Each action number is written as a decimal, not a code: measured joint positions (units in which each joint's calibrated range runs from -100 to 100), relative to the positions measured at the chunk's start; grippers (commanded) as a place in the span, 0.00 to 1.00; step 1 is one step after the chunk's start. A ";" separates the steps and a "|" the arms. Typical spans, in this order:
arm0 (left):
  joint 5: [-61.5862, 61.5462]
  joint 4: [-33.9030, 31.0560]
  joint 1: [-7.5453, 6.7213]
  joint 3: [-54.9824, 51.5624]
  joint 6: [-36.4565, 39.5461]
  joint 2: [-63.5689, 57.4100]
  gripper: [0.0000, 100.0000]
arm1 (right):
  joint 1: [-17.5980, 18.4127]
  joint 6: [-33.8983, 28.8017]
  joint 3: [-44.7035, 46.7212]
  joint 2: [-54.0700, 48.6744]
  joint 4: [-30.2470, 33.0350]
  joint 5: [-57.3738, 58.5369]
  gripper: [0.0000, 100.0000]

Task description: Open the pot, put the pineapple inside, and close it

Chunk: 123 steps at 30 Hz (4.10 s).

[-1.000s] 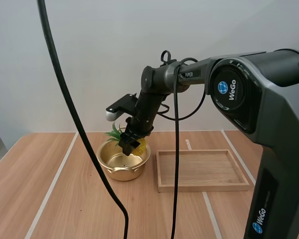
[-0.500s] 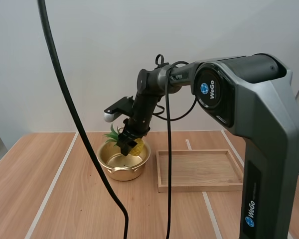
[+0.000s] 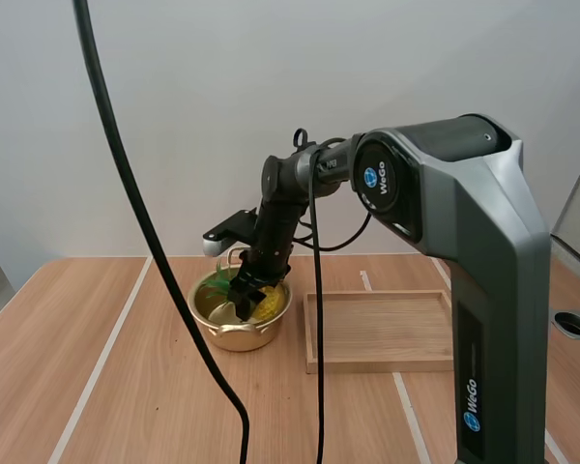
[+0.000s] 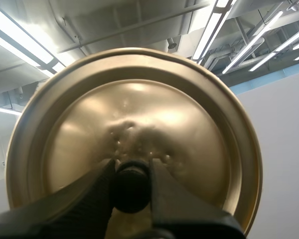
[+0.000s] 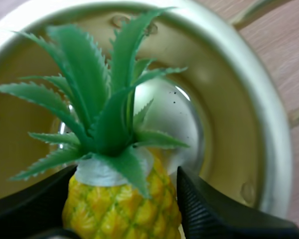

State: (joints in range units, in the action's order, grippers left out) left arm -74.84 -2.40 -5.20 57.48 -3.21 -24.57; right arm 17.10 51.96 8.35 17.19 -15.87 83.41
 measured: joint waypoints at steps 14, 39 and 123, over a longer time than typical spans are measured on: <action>0.00 0.00 0.00 0.00 0.00 0.00 0.00 | 0.53 0.10 -0.16 3.10 -1.47 -1.69 0.00; 0.00 0.00 0.00 0.00 0.00 0.00 0.00 | 4.10 0.33 -0.47 3.49 0.31 -4.85 1.00; 0.00 0.00 0.00 0.00 0.00 0.00 0.00 | -11.92 -26.40 -0.35 -74.46 19.30 16.59 0.00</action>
State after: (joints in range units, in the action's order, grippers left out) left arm -74.84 -2.40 -5.20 57.48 -3.21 -24.57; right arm 5.18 25.56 8.00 -57.27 3.43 100.00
